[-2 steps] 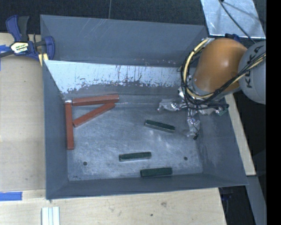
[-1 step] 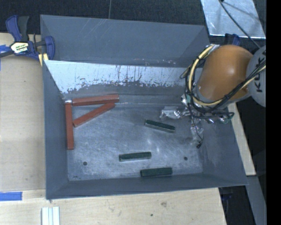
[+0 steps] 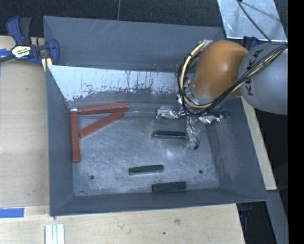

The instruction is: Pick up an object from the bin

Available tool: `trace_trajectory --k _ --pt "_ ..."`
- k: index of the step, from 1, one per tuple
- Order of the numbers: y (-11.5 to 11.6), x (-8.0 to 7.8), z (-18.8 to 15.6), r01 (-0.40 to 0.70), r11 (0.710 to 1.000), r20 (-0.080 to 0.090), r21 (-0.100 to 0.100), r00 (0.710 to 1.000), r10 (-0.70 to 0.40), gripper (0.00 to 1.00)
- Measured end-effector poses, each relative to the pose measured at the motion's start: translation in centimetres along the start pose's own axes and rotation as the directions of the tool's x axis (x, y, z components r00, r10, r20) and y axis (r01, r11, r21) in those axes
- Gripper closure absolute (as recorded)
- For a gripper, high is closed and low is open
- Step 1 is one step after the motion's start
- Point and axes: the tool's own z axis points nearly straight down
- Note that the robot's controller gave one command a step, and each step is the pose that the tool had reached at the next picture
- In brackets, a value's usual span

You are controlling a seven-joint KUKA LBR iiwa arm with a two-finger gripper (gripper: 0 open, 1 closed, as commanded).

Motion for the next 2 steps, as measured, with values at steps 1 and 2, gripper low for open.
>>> trace_trajectory --k 1,2 --pt "-0.2 0.3 -0.3 -0.005 1.0 -0.002 0.001 1.0 0.005 1.0" --pt "3.6 0.0 -15.2 0.139 0.99 0.002 0.007 0.99 -0.139 1.0"
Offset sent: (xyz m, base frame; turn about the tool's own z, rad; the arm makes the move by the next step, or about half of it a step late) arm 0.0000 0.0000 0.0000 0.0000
